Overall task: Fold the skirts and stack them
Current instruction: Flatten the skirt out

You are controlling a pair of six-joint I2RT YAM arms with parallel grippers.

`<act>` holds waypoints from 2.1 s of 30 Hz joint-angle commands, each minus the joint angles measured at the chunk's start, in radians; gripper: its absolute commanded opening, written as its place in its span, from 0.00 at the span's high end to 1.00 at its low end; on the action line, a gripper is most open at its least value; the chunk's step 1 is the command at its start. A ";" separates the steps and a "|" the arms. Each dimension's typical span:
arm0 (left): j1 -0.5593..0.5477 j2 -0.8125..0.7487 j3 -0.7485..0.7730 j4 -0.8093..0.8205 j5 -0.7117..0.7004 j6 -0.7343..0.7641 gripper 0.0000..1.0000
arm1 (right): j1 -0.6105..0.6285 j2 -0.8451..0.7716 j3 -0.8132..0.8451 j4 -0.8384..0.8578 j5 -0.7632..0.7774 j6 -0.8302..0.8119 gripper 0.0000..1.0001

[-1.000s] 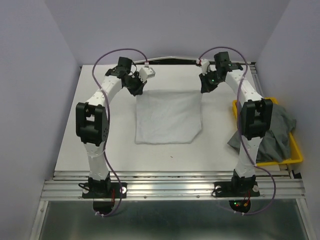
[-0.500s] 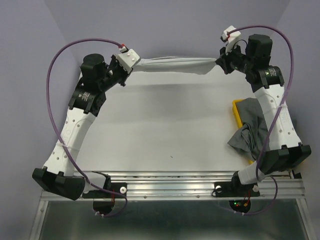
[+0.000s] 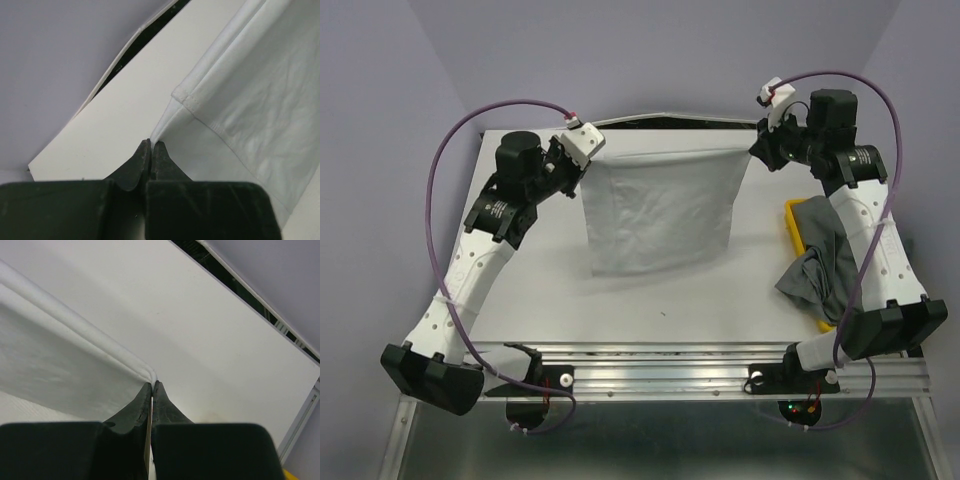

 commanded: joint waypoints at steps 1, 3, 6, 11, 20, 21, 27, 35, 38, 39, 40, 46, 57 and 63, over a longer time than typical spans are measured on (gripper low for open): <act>0.005 -0.061 -0.015 0.018 -0.022 -0.010 1.00 | -0.013 -0.058 -0.026 0.003 0.008 -0.004 0.99; 0.003 -0.067 -0.029 0.013 -0.011 -0.004 1.00 | -0.013 -0.059 -0.039 0.004 -0.002 -0.001 0.99; -0.003 -0.090 -0.058 0.008 0.006 0.002 1.00 | -0.013 -0.071 -0.061 0.003 -0.011 0.007 0.99; -0.014 -0.165 -0.118 -0.002 0.014 0.008 1.00 | -0.013 -0.136 -0.130 -0.006 -0.026 0.007 0.99; -0.020 -0.412 -0.228 -0.064 0.044 -0.006 1.00 | -0.004 -0.304 -0.149 -0.126 -0.057 0.017 0.99; -0.020 -0.425 -0.225 -0.071 0.050 -0.009 1.00 | -0.004 -0.312 -0.141 -0.138 -0.057 0.022 0.99; -0.020 -0.408 -0.231 -0.122 0.063 -0.025 1.00 | -0.004 -0.322 -0.199 -0.158 -0.078 0.016 0.99; -0.020 -0.238 -0.441 0.055 0.019 -0.041 1.00 | -0.004 -0.087 -0.397 0.085 -0.062 0.062 0.99; -0.020 -0.091 -0.488 0.191 -0.084 -0.065 0.99 | -0.004 0.089 -0.393 0.176 -0.055 0.082 0.99; -0.020 -0.008 -0.489 0.227 -0.121 -0.078 0.99 | -0.004 0.134 -0.382 0.196 -0.051 0.088 0.99; -0.019 0.032 -0.486 0.292 -0.149 -0.096 0.99 | -0.004 0.180 -0.349 0.214 -0.045 0.096 0.99; 0.035 0.333 -0.342 0.421 -0.229 -0.098 0.99 | -0.004 0.502 -0.154 0.276 -0.002 0.132 0.99; 0.100 0.650 -0.022 0.355 -0.203 -0.127 0.63 | 0.005 0.666 0.053 0.279 0.070 0.197 0.33; 0.115 0.632 -0.006 0.266 -0.082 -0.070 0.40 | 0.005 0.663 0.107 0.228 0.061 0.157 0.31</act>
